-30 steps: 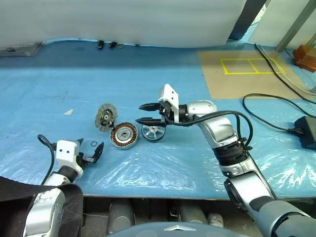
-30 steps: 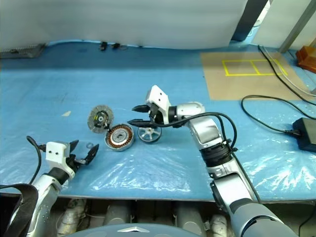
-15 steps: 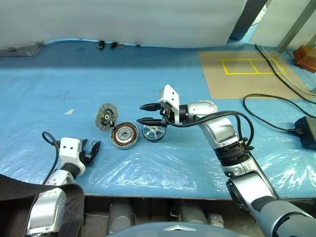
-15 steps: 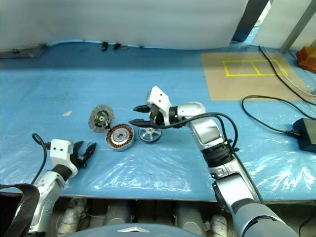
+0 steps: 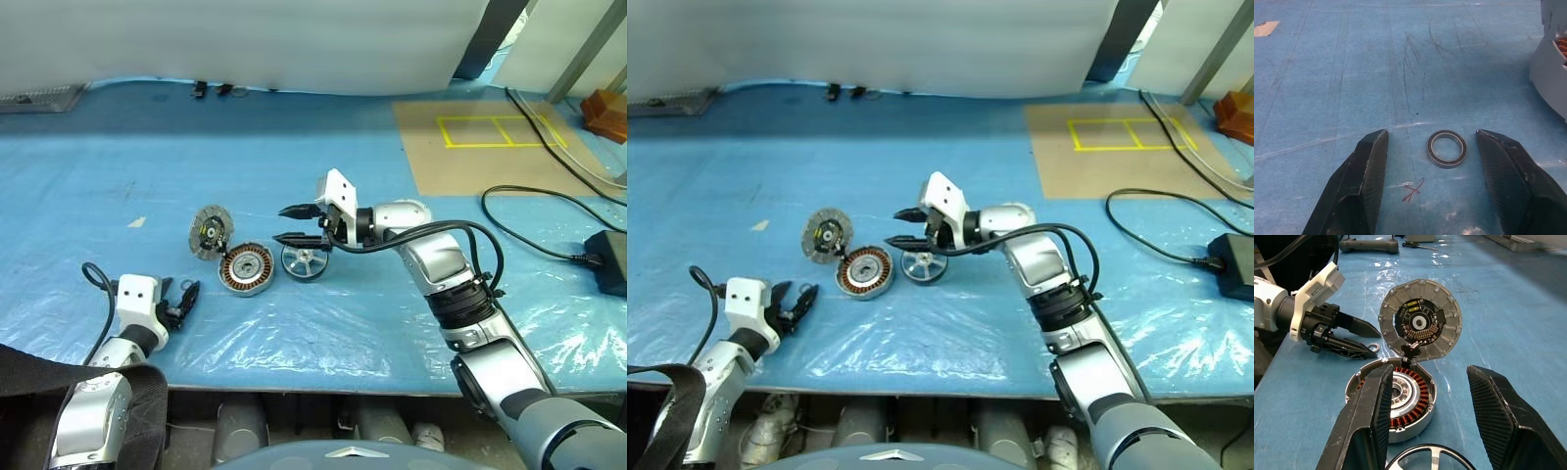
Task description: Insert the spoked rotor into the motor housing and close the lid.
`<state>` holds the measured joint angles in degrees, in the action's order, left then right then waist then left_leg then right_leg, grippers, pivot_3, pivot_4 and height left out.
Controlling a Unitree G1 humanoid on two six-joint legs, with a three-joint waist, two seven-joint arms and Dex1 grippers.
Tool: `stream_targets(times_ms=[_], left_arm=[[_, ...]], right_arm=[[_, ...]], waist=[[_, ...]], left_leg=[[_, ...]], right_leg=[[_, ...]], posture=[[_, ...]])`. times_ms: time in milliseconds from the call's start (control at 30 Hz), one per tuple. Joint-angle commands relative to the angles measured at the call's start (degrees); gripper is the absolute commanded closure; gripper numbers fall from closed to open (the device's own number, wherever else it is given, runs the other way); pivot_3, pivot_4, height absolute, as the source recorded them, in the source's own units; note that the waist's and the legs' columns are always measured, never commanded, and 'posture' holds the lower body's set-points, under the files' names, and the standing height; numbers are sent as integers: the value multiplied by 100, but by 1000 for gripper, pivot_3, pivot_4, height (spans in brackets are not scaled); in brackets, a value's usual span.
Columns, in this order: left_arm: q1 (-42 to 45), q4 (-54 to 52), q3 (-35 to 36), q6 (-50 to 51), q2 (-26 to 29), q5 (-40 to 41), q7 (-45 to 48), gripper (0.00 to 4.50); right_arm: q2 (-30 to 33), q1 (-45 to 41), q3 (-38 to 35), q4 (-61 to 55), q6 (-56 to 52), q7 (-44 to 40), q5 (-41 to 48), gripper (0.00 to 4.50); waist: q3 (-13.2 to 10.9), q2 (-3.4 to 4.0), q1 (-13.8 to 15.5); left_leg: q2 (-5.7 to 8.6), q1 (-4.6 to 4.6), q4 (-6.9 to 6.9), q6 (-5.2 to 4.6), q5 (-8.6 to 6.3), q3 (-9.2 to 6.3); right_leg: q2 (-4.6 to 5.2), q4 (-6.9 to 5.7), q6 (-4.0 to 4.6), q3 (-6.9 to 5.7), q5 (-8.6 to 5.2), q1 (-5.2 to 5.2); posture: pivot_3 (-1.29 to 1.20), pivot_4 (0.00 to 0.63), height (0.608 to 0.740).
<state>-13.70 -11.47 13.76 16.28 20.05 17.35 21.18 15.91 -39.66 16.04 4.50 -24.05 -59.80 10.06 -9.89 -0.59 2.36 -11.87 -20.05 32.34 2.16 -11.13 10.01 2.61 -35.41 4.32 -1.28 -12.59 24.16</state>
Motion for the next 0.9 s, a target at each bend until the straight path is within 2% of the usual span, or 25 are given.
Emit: stream_targets(times_ms=[33, 567, 667, 800, 833, 900], left_arm=[[-173, 175, 25, 176, 36, -53, -7, 1551], [-385, 144, 81, 197, 13, -68, -81, 1551], [-354, 204, 67, 165, -9, -74, -81, 2144], [-261, 224, 27, 166, -31, -91, -93, 3531], [-248, 223, 13, 166, -33, -83, -74, 3728], [-223, 223, 8, 154, -49, -28, -14, 3728]], right_arm=[[18, -119, 4, -63, 125, 18, 31, 2039], [39, -197, 83, 186, 360, 9, -71, 2039], [24, -207, 78, 232, 411, 16, -84, 2039], [7, -232, 72, 311, 475, 46, -100, 2039], [8, -232, 74, 316, 478, 51, -101, 2039], [11, -231, 78, 327, 485, 52, -97, 2039]], waist=[[0, 0, -1], [1, 1, -9], [3, 5, -6], [5, 8, 7], [5, 9, 12], [5, 10, 14]], left_leg=[[0, 0, 0, 0, 0, 0], [0, 1, 0, 0, 0, 0], [0, 1, -1, 0, 0, 0], [1, 2, 0, 0, 0, 0], [1, 2, 0, 0, 0, 0], [1, 2, 0, 0, 0, 0]], right_leg=[[0, 0, 0, 0, 0, 0], [0, 0, 0, 0, 0, 0], [0, 0, -1, 0, 0, 0], [1, 0, -1, 0, -1, -1], [1, 0, -2, 0, -1, -2], [1, 0, -3, 0, -2, -2]], posture=[[0, 150, 740], [0, 150, 740], [0, 150, 740], [0, 150, 740], [0, 150, 740], [0, 150, 740]])
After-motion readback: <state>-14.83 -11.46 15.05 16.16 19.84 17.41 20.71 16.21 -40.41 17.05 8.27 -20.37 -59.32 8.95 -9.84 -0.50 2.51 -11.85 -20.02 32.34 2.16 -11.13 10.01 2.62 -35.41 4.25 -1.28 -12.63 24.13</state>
